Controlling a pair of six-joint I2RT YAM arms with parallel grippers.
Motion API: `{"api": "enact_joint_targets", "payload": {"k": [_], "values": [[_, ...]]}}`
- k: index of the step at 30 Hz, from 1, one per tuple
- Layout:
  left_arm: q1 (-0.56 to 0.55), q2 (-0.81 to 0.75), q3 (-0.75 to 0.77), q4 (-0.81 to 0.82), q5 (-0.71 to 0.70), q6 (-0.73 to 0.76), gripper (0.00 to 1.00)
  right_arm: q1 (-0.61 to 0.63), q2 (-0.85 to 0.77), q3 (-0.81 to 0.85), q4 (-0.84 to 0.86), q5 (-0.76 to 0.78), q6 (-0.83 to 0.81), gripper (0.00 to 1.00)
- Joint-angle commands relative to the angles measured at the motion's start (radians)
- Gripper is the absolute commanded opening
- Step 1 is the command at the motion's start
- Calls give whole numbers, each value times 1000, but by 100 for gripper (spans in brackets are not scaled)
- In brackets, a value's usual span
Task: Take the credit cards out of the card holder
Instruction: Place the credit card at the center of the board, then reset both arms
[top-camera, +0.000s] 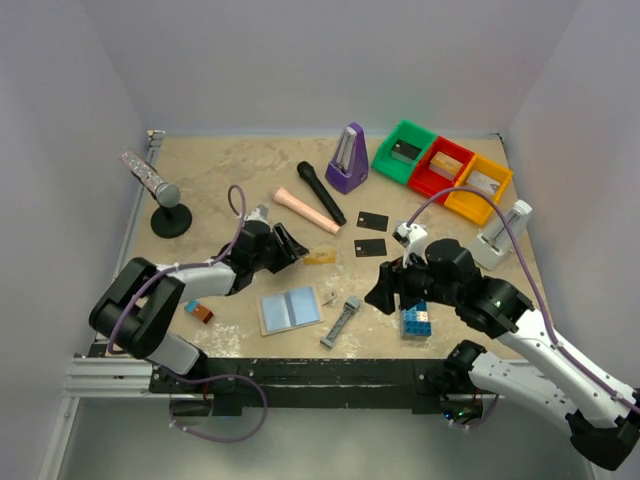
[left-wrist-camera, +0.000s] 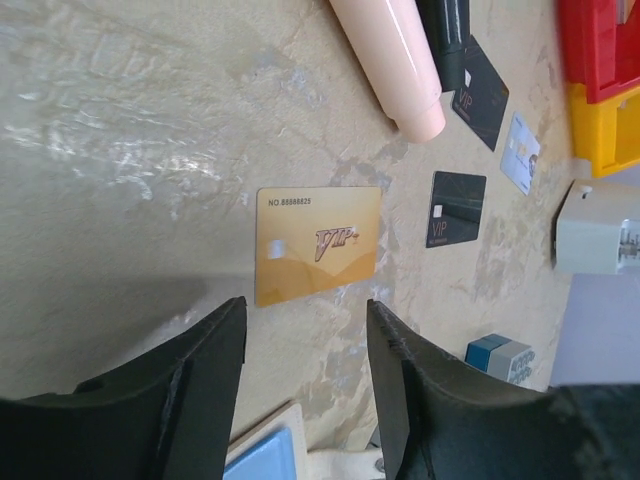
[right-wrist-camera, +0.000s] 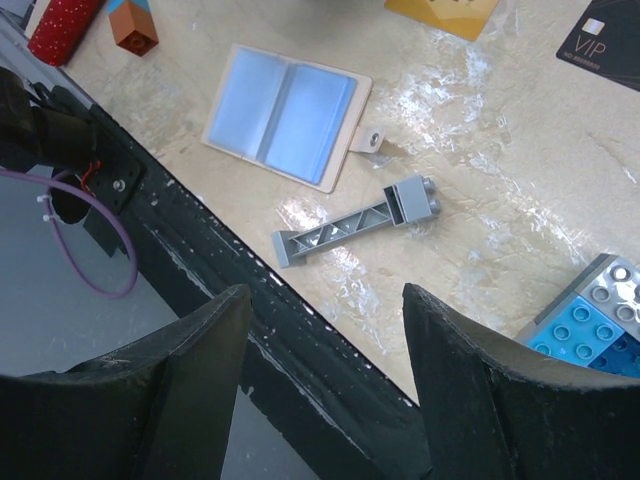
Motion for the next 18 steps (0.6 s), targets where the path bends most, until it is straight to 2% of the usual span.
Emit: {"api": "enact_joint_targets", "payload": {"k": [1, 4, 9, 12, 14, 15, 18], "values": [[23, -164, -2, -180, -80, 87, 58, 1, -10, 19, -10, 30, -14, 66], [22, -291, 12, -326, -163, 136, 61, 1, -16, 19, -19, 53, -20, 66], [-9, -448, 139, -735, -328, 192, 65, 1, -30, 26, -53, 126, -31, 66], [-35, -532, 172, -852, -393, 193, 66, 1, -70, 13, -73, 171, -40, 66], [-36, -598, 156, -894, -397, 177, 67, 1, -108, -10, -79, 235, -34, 67], [-41, -632, 150, -911, -400, 173, 73, 1, -130, -26, -77, 254, -29, 67], [-46, -712, 149, -977, -410, 171, 74, 0, -177, -59, -68, 280, -8, 68]]}}
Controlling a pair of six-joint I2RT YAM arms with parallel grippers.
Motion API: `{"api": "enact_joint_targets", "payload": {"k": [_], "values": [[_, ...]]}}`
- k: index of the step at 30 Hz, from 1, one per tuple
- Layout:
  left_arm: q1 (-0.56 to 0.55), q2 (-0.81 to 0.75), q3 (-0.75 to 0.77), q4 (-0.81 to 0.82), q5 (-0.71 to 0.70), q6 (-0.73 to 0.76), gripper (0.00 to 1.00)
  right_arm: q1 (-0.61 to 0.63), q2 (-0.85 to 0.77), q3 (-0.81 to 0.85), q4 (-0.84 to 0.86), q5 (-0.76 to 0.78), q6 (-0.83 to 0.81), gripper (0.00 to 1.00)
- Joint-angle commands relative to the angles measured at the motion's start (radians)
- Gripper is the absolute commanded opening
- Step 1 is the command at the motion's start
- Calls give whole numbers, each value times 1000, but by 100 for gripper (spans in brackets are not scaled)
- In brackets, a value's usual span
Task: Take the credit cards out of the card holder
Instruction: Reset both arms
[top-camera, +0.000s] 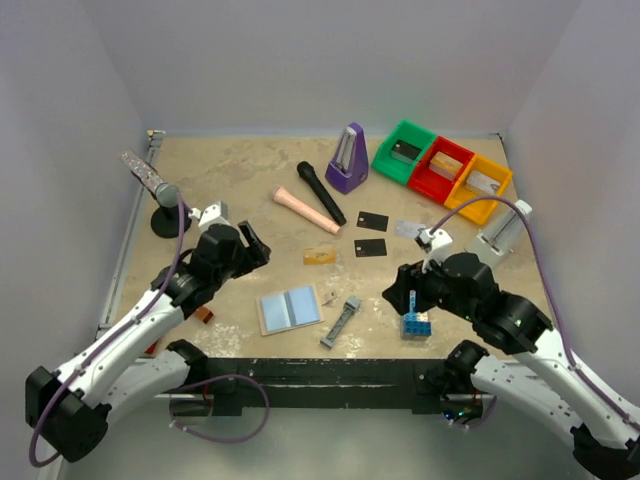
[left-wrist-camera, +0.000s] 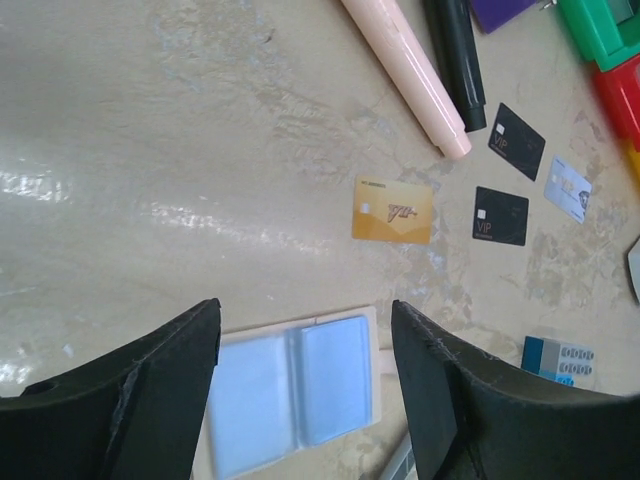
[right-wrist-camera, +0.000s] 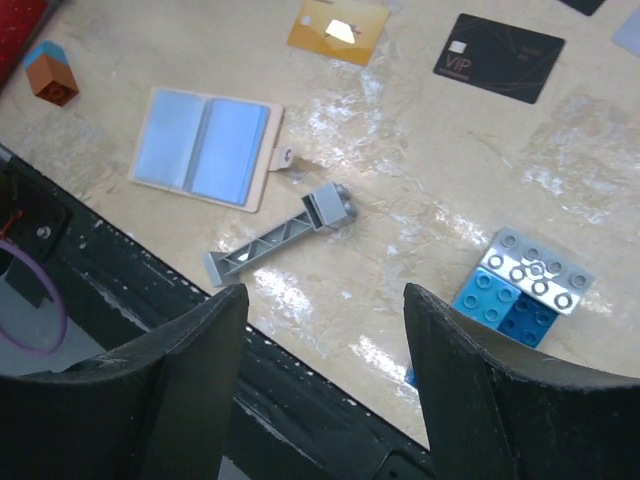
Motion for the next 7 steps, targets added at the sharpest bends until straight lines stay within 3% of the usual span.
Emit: {"api": "enact_joint_targets", "payload": {"k": [1, 7], "values": [[-7, -101, 11, -189, -68, 17, 74, 1, -65, -40, 1, 96, 16, 68], [-9, -154, 3, -238, -85, 54, 75, 1, -18, -11, -22, 133, 68, 67]]}}
